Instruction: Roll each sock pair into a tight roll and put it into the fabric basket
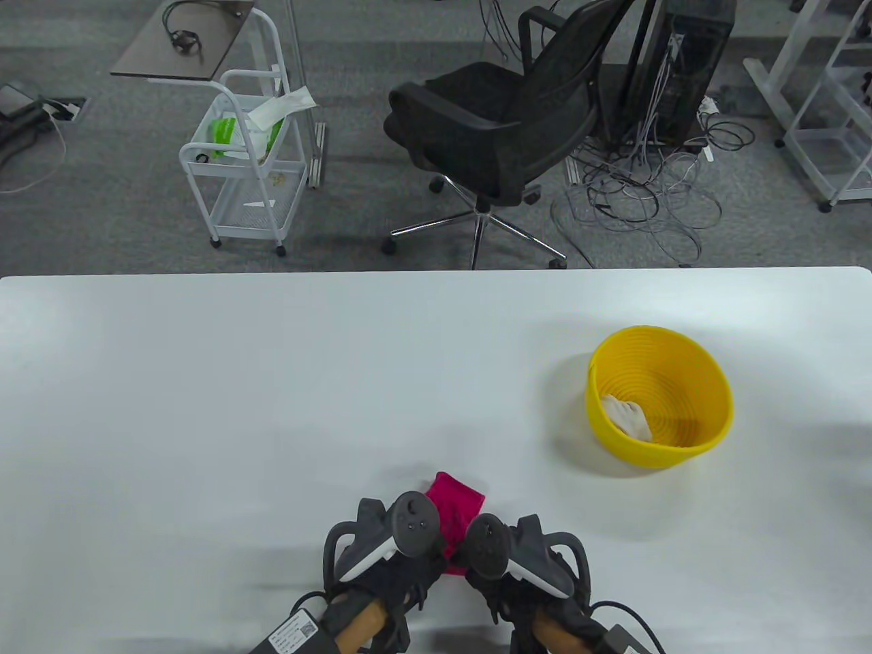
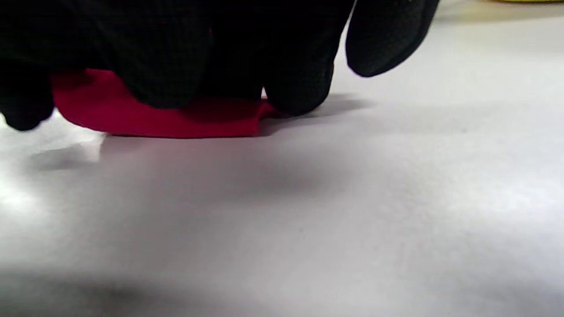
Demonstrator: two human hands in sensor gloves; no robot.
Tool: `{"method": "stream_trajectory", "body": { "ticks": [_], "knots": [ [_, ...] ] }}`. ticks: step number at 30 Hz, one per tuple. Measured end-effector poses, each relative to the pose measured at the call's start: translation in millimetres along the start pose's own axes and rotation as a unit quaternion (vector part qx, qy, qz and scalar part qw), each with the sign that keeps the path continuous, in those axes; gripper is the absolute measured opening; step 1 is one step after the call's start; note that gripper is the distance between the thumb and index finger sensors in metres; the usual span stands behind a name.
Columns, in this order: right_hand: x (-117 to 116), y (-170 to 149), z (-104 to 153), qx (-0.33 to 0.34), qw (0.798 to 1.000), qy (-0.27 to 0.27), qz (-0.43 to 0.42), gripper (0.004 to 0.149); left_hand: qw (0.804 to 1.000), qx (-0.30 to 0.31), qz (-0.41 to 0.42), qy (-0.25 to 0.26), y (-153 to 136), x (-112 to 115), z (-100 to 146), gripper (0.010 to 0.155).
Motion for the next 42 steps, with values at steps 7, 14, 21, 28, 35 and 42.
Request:
{"method": "stream_trajectory", "body": {
  "ticks": [7,14,21,28,35,42],
  "knots": [
    [-6.5,4.6,-0.7,-0.008,0.999,-0.023,0.035,0.056,0.999,-0.01,-0.034,-0.041,-1.1,10.9,-4.4,0.053],
    [-2.6,1.6,-3.3,-0.011,0.999,-0.025,0.018,0.047,0.999,0.001,-0.049,-0.015,3.2,16.2,-8.7,0.051],
    [7.6,-2.0,1.3,0.012,1.0,-0.02,-0.007,0.045,0.999,0.003,-0.035,-0.037,2.8,16.9,-10.2,0.044],
    [17.8,1.2,15.5,0.068,0.997,-0.034,-0.016,0.042,0.999,0.0,-0.031,-0.041,2.8,16.8,-11.5,0.044],
    [5.7,0.7,6.6,0.041,0.999,-0.005,0.004,0.044,0.999,0.0,-0.016,-0.035,-0.4,14.0,-9.3,0.048],
    [1.2,-0.1,1.3,0.016,1.0,-0.007,0.012,0.048,0.999,-0.003,-0.006,0.034,0.7,-6.7,5.9,0.051]
  ]
}}
Point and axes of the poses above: the tracker on the back of each hand, its own y axis roughly to the thumb side, its own z axis roughly from the fingertips to the wrist, x = y × z, the point moved 1 cm from there along -z, roughly from the wrist to the fingertips, and after that the axes turned 15 degrees about -x, right-handed, at the moved point
